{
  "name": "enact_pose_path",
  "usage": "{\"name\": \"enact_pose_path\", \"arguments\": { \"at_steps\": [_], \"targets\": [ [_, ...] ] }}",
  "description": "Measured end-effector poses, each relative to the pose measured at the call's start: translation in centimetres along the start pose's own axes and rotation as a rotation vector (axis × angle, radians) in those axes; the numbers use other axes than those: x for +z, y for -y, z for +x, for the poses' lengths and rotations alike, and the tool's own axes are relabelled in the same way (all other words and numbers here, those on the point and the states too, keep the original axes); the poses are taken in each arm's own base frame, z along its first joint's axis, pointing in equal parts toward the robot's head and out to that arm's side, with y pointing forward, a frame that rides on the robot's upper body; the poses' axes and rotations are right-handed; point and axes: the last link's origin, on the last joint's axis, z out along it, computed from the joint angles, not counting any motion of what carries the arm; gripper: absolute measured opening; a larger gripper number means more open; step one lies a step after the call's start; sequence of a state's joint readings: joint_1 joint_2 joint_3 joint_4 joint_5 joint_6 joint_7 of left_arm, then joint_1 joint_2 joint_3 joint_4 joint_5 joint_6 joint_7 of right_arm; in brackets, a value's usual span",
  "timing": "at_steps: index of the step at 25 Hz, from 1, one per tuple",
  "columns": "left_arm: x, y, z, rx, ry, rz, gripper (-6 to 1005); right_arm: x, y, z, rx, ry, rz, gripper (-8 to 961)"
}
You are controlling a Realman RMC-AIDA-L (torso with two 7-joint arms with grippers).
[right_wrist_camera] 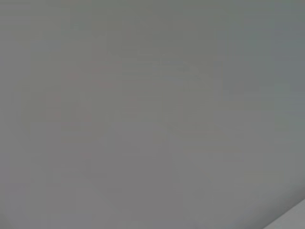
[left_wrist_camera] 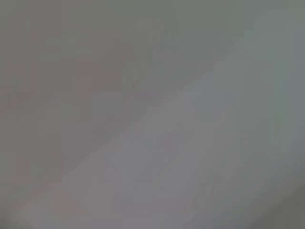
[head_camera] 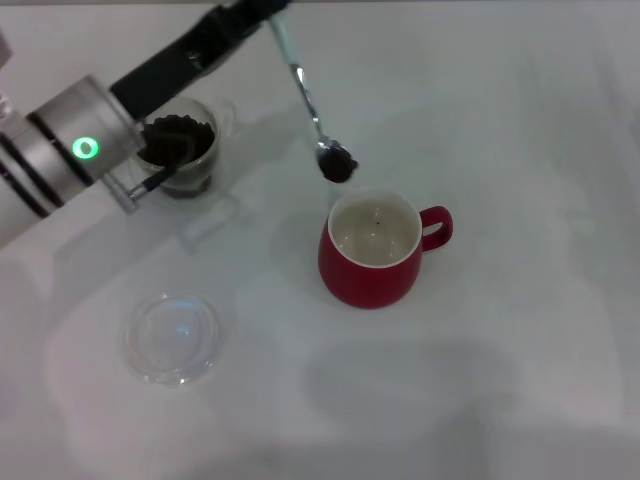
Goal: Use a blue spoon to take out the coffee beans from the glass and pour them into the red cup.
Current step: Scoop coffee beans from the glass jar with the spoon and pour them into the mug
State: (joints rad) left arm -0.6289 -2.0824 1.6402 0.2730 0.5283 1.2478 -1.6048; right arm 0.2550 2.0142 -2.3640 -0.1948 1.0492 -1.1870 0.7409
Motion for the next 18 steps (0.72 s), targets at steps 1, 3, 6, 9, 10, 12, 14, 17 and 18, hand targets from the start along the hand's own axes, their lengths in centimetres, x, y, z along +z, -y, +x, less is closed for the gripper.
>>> {"name": "enact_pose_path", "arguments": {
  "at_steps": [1, 3, 6, 9, 10, 12, 14, 17, 18],
  "targets": [
    [0.5, -0.2, -0.1, 0.027, 0.023, -0.008, 136, 0.0, 0.0, 0.0, 0.0, -0.001, 0.001, 841],
    [1.0, -0.4, -0.3, 0.067, 0.052, -0.015, 136, -0.1, 0.0, 0.1, -0.002, -0.006, 0.0, 841],
    [1.8, -0.8, -0.8, 0.168, 0.114, -0.034, 136, -0.2, 0.0, 0.2, -0.003, -0.011, -0.001, 841],
    [2.7, -1.6, -1.5, 0.298, 0.193, -0.081, 136, -0.2, 0.1, 0.3, -0.004, -0.016, 0.002, 841],
    [2.8, -1.8, -1.7, 0.335, 0.208, -0.095, 136, -0.2, 0.1, 0.3, -0.004, -0.017, 0.003, 841],
    [3.1, -2.2, -1.9, 0.409, 0.217, -0.121, 136, -0.2, 0.1, 0.3, -0.004, -0.017, 0.003, 841],
    [3.0, -2.5, -1.8, 0.456, 0.202, -0.138, 136, -0.3, 0.2, 0.3, -0.004, -0.018, 0.004, 841],
    [2.7, -2.9, -1.5, 0.495, 0.164, -0.149, 135, -0.3, 0.2, 0.3, -0.004, -0.019, 0.006, 841],
    [2.5, -3.0, -1.4, 0.496, 0.145, -0.149, 135, -0.4, 0.2, 0.3, -0.004, -0.019, 0.006, 841]
  ]
}}
